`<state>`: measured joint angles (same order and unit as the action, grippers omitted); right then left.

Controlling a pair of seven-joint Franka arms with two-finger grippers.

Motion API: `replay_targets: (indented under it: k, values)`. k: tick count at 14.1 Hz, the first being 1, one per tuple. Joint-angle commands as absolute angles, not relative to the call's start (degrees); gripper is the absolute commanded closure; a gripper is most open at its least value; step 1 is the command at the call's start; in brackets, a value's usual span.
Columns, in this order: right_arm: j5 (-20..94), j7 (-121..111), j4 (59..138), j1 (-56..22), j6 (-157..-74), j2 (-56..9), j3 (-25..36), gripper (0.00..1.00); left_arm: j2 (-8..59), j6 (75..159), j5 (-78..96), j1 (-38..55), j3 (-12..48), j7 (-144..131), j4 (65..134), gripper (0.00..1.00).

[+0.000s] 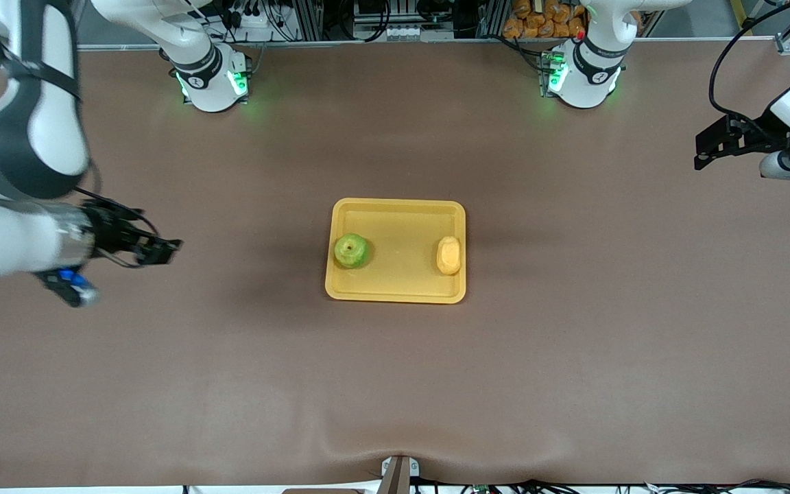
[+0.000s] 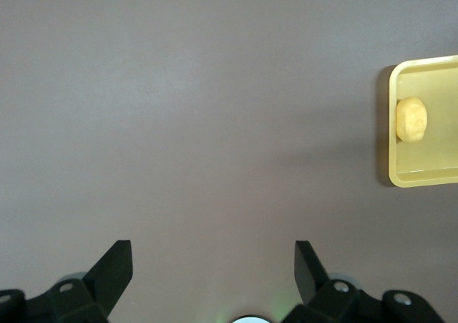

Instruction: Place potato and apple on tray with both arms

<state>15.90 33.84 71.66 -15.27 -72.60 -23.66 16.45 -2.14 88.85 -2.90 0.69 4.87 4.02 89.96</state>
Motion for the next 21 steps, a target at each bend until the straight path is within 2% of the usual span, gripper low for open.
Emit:
replay_targets:
  k: [1,4,8,11,16,19,21]
  values:
    - [12.0,21.5,72.3,-12.8,-70.4,-18.8,15.6,0.0,-2.4,87.5,-1.9,0.2,5.3,5.7,89.5,0.0]
    - [9.3,16.4,72.4,-11.3,-67.0,-16.6,15.6,0.0,-3.3,88.2,-1.0,-0.1,5.2,6.3,90.7,0.0]
    - [5.8,10.4,72.3,-9.7,-66.7,-13.2,16.6,0.0,-2.8,88.2,-0.9,0.0,5.1,4.9,90.5,0.0]
    - [5.5,5.7,67.1,-7.5,-65.2,-13.5,17.2,0.0,-3.0,88.2,-1.1,0.0,5.2,5.5,90.6,0.0]
    - [6.3,5.4,67.1,-6.9,-63.9,-12.3,16.9,0.0,-3.0,88.2,-1.1,0.1,5.2,5.5,90.6,0.0]
    - [6.2,5.3,69.5,-7.0,-65.1,-9.2,17.0,0.0,-3.0,88.2,-1.1,0.1,5.2,5.9,90.5,0.0]
    - [6.2,5.3,74.2,-7.0,-67.8,-5.9,17.0,0.0,-3.0,88.2,-1.1,0.1,5.2,6.0,90.5,0.0]
